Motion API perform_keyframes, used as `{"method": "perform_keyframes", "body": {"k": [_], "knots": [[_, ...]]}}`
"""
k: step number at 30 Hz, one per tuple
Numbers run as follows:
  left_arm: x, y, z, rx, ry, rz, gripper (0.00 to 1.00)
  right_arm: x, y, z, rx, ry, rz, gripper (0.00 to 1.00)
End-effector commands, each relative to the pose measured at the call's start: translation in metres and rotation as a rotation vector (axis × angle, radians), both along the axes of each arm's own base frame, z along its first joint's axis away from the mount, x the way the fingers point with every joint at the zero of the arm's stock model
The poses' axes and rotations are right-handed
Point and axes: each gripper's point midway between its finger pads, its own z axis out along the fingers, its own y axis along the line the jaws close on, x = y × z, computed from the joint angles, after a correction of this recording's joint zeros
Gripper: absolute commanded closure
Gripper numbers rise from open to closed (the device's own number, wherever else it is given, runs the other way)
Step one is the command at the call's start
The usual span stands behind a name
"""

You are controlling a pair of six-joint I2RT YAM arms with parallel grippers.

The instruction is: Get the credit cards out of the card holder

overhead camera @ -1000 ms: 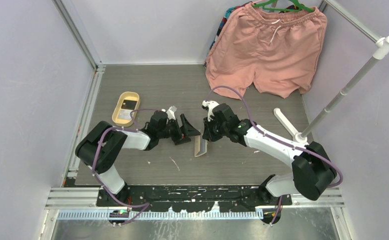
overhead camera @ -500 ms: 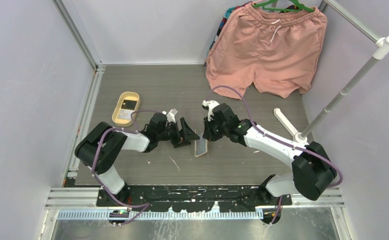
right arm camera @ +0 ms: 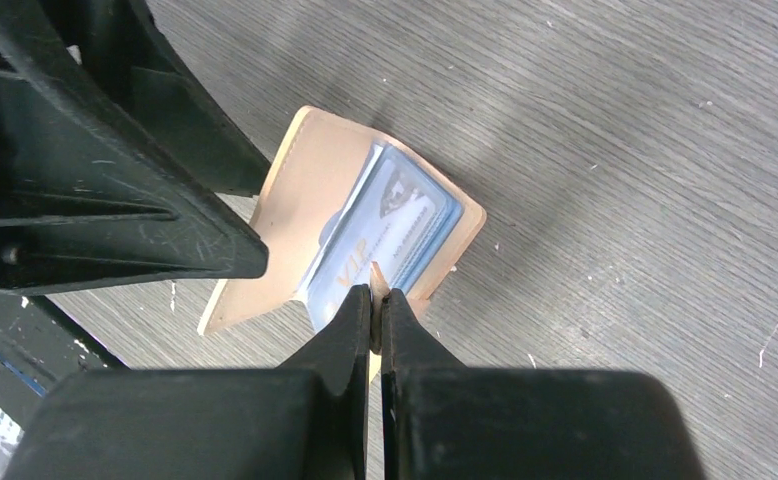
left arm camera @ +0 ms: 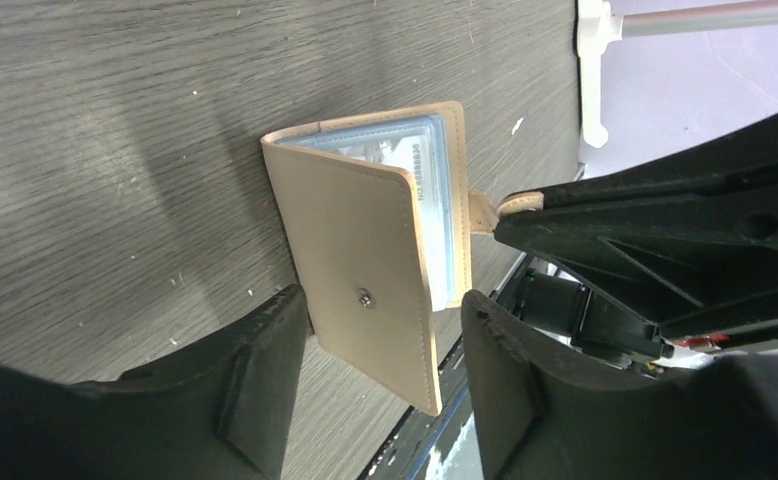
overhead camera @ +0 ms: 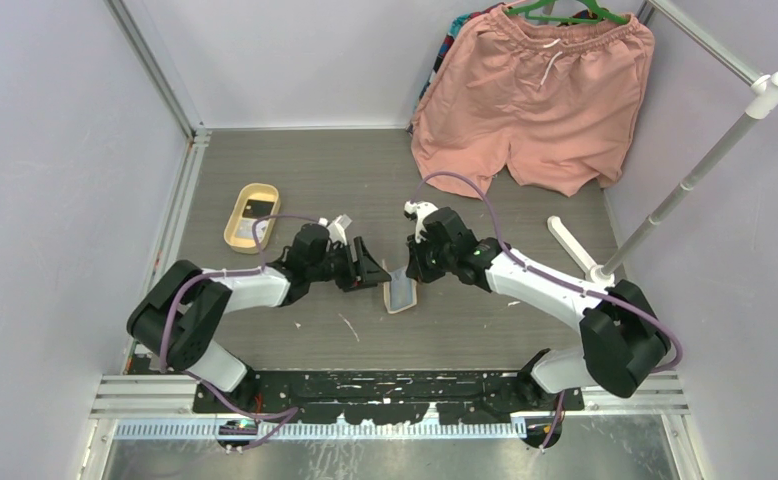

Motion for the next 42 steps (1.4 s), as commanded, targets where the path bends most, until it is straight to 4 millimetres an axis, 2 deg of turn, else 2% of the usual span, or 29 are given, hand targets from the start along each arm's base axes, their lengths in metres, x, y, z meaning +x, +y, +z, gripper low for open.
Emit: {"method": "perform_keyframes", "body": {"k": [1,9,12,21,27,35,37,38,42], "knots": [[0.001,0.003,0.01,0.022,-0.057,-0.01,0.46,0.012,0.008,0.011,0.029,-0.043,-0.014,0.99],[-0.003,0.001,0.003,0.028,-0.03,-0.036,0.7,0.01,0.006,0.003,0.018,-0.028,-0.02,0.99],[-0.004,0.004,0.001,0.052,-0.03,-0.037,0.75,0.009,0.005,0.0,0.013,-0.023,-0.023,0.99],[-0.008,0.018,0.004,0.143,-0.056,-0.038,0.79,0.009,0.004,-0.011,-0.003,-0.006,-0.024,0.99],[-0.01,0.02,0.001,0.154,-0.043,-0.038,0.87,0.008,0.004,-0.017,-0.005,0.006,-0.027,0.99],[-0.01,0.024,-0.009,0.197,-0.013,-0.031,0.86,0.006,0.001,-0.027,-0.016,0.02,-0.037,0.99],[-0.011,0.025,-0.013,0.201,-0.002,-0.03,0.86,0.006,0.001,-0.028,-0.018,0.022,-0.039,0.96],[-0.011,0.025,-0.014,0.202,0.002,-0.03,0.86,0.006,0.001,-0.029,-0.019,0.023,-0.04,0.9],[-0.012,0.026,-0.013,0.199,0.003,-0.02,0.82,0.005,-0.001,-0.031,-0.024,0.025,-0.046,0.76]]}}
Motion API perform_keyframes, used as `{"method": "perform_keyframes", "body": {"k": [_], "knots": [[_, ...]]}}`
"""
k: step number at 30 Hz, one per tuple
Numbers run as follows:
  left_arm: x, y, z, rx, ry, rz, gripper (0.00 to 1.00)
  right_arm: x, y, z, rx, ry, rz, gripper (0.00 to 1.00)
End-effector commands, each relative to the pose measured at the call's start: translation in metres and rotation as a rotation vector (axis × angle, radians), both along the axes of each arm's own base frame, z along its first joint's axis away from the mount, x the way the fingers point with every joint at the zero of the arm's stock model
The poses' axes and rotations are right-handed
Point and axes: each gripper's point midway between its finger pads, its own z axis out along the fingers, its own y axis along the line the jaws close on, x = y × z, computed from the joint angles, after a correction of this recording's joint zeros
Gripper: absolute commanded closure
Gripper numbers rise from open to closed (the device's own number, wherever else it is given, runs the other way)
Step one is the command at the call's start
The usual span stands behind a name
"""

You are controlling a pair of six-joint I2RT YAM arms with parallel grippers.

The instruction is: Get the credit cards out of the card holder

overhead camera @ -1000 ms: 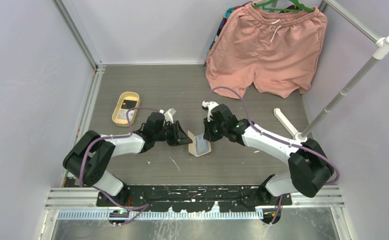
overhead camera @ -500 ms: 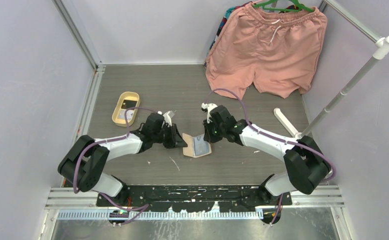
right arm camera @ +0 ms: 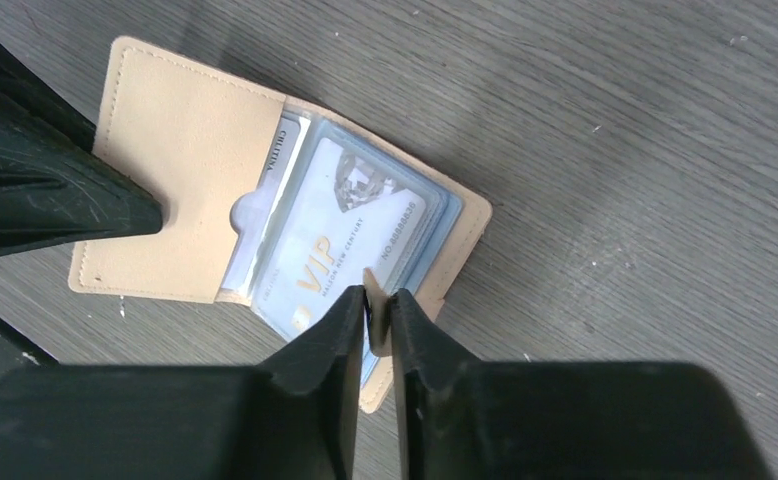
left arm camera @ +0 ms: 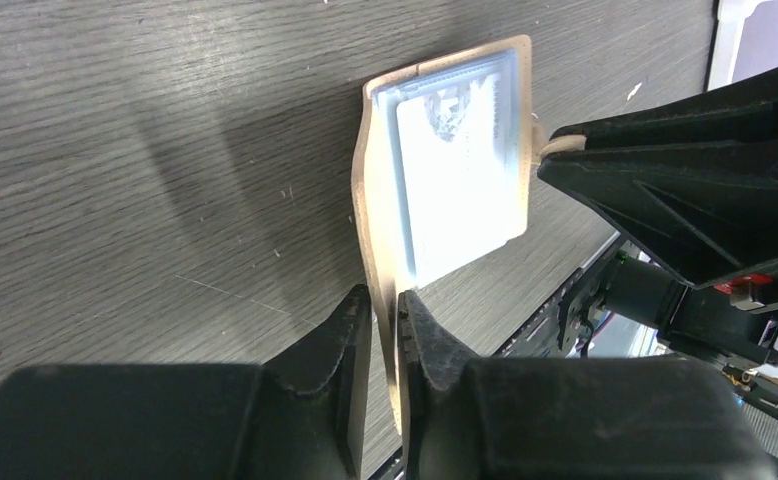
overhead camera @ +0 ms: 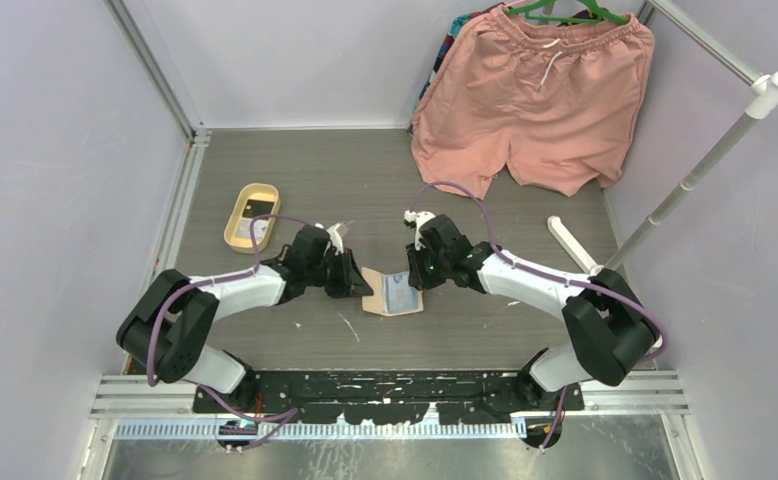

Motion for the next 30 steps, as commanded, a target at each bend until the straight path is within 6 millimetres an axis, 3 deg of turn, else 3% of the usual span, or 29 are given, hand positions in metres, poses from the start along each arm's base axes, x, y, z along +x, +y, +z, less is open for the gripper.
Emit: {"method": "perform_keyframes", "body": {"k": [1,5,12,20,25,30], "knots": [[0.007,-0.004,0.009,-0.011,-0.037,-0.001,0.8,0.008,0.005,0.004,0.026,-0.035,-0.016,0.73],[0.006,-0.004,0.01,-0.016,-0.04,-0.001,0.67,0.007,0.005,0.002,0.025,-0.031,-0.016,0.67],[0.006,-0.001,0.008,-0.008,-0.036,0.015,0.66,0.006,0.004,0.0,0.023,-0.027,-0.018,0.65],[0.008,0.008,0.011,0.017,-0.067,0.062,0.81,0.005,0.004,-0.005,0.018,-0.013,-0.016,0.65],[0.006,0.01,0.009,0.021,-0.067,0.064,0.99,0.006,0.004,-0.004,0.016,-0.015,-0.02,0.62],[0.004,0.008,0.008,-0.002,-0.068,0.052,1.0,0.009,0.001,0.007,0.015,-0.039,-0.039,0.51]]}}
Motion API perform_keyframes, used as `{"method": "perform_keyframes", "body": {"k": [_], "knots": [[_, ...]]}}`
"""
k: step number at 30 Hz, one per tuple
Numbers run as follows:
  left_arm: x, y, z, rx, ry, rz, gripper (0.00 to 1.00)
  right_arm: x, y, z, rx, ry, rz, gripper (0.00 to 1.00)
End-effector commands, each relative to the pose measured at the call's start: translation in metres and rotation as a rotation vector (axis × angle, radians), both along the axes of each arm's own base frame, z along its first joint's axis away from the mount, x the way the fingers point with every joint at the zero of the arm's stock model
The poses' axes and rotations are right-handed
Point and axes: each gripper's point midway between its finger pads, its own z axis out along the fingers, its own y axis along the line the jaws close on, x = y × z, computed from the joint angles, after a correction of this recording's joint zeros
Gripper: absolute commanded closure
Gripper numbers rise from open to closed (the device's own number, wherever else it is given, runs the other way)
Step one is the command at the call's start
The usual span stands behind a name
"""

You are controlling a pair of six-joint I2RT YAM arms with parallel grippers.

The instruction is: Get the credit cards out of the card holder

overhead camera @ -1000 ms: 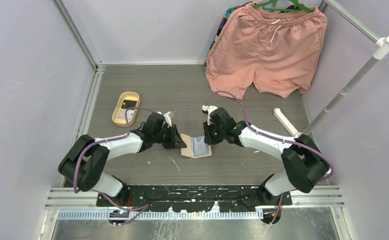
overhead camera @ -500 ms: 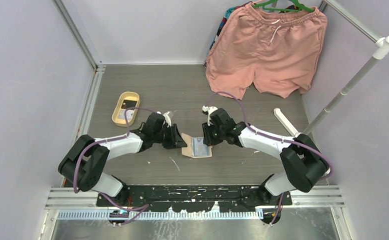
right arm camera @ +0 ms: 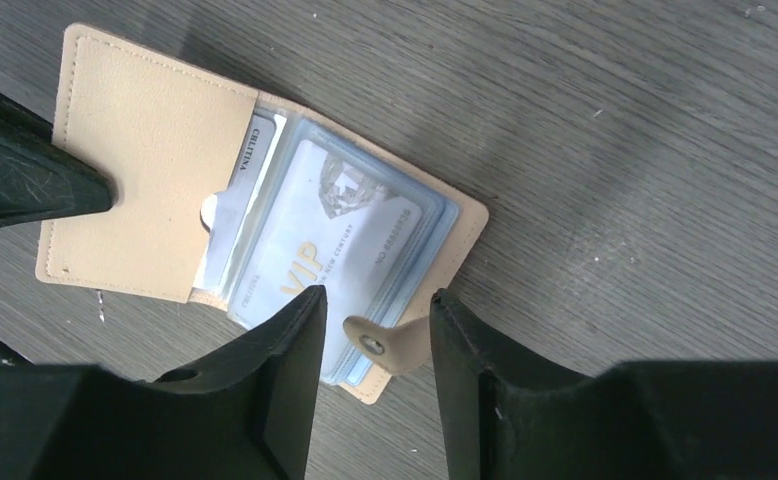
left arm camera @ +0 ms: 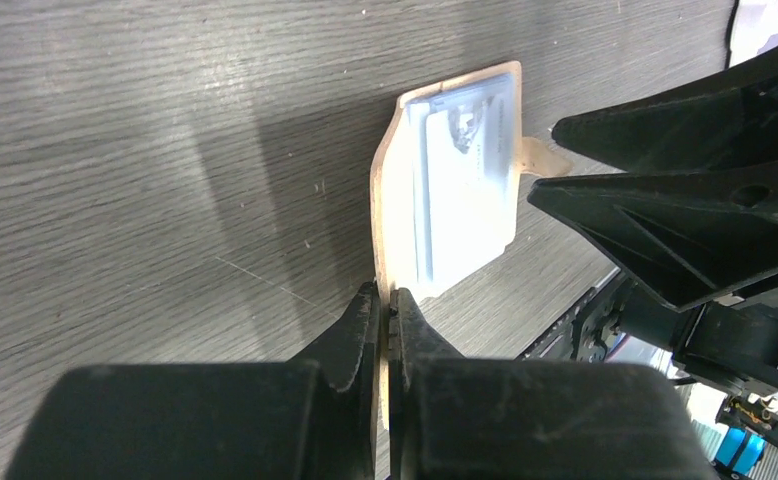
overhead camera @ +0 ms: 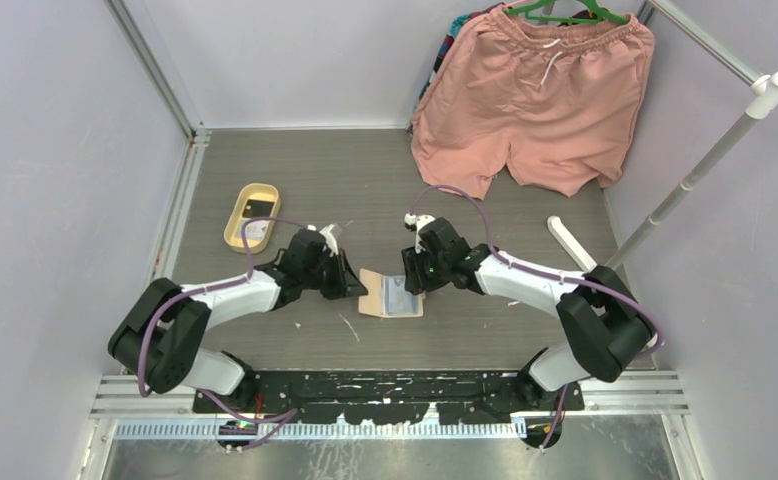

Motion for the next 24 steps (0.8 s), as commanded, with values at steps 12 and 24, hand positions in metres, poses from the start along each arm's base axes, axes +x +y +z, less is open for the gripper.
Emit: {"method": "perform_keyframes", "body": {"k": [12,24], "knots": [[0.001,0.001,-0.019,-0.021,-0.015,0.033,1.0,0.022,0.02,0.114,0.135,-0.138,-0.036,0.41],[0.007,0.028,-0.044,0.079,0.004,0.206,1.0,0.007,0.055,0.061,0.289,0.107,-0.101,0.42]]}}
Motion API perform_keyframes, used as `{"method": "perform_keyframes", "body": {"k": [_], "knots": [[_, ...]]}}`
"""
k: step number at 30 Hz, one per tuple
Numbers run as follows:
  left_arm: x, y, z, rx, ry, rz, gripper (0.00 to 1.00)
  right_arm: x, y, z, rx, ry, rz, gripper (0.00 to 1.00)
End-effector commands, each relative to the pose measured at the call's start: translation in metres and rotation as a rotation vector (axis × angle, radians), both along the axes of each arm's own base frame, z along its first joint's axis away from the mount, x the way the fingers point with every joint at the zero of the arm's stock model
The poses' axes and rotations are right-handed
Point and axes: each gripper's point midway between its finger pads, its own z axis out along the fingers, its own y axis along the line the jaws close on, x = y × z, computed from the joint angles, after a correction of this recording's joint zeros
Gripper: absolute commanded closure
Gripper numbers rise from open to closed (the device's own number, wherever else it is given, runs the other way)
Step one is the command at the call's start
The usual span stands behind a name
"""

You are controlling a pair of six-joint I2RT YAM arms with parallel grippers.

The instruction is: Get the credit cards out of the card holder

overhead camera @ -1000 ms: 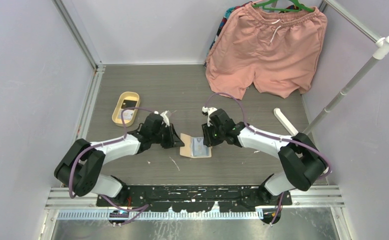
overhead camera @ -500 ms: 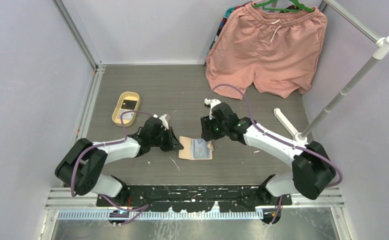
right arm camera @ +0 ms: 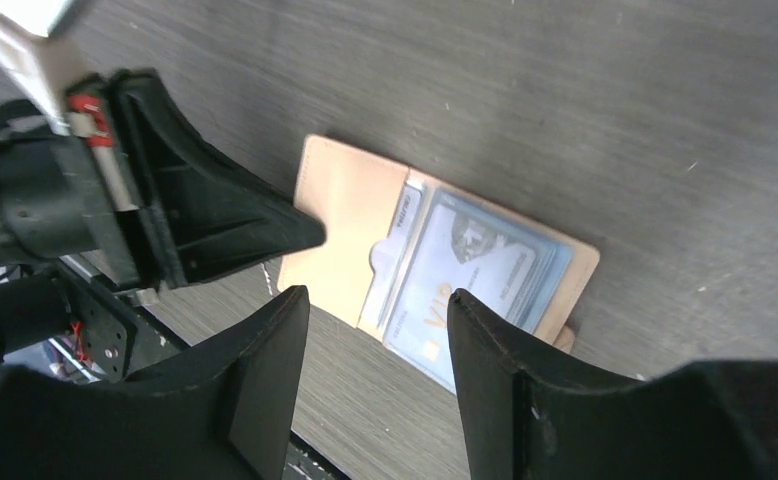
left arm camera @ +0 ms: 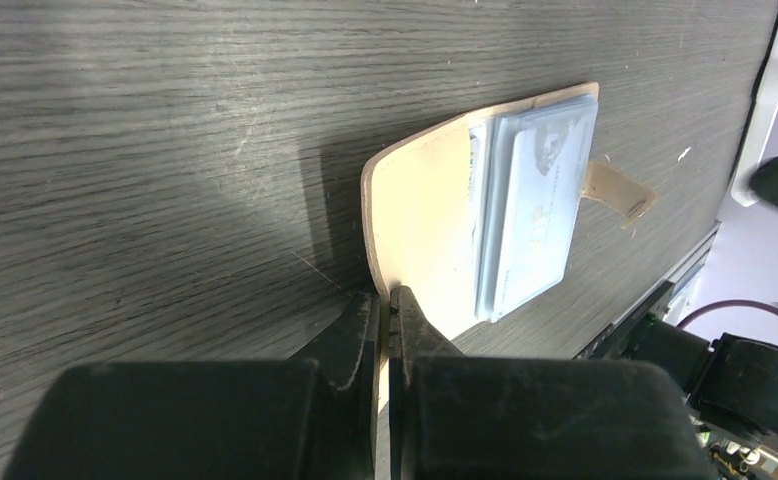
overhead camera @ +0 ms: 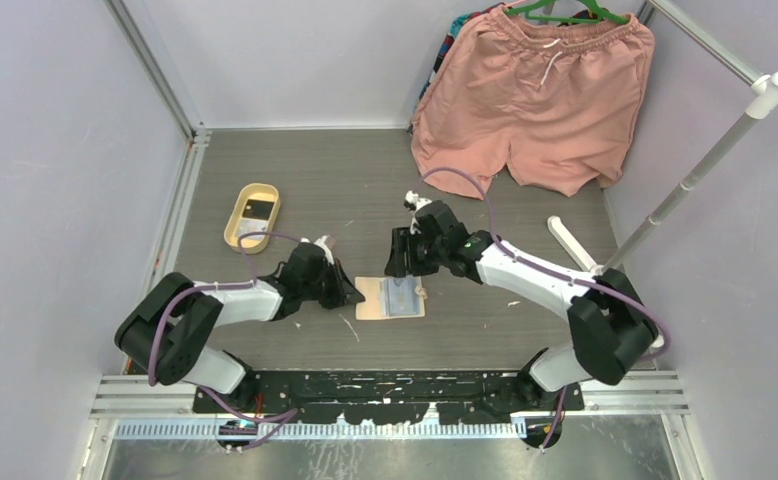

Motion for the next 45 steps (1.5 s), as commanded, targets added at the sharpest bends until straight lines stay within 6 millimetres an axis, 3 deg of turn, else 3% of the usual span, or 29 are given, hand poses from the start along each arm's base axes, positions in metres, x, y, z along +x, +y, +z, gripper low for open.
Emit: {"method": "perform_keyframes", "body": {"k": [1,5,14,19,35,45], "knots": [[0.011,0.018,-0.012,0.07,-0.03,0.104,1.0,-0.008,0.02,-0.017,0.079,0.102,0.008,0.42],[0.01,0.023,-0.015,0.084,-0.03,0.128,1.0,-0.01,0.018,-0.034,0.042,0.14,0.006,0.42],[0.014,0.024,-0.015,0.095,-0.038,0.143,1.0,-0.014,-0.015,-0.058,-0.112,0.128,-0.042,0.4],[0.014,0.022,-0.017,0.089,-0.033,0.133,1.0,-0.012,-0.022,-0.071,-0.155,0.135,-0.071,0.4],[0.015,0.018,-0.019,0.076,-0.027,0.124,1.0,-0.01,0.005,-0.071,-0.099,0.151,-0.045,0.41],[0.014,0.019,-0.022,0.079,-0.023,0.124,1.0,-0.017,0.039,-0.045,-0.026,0.104,0.018,0.41]]}}
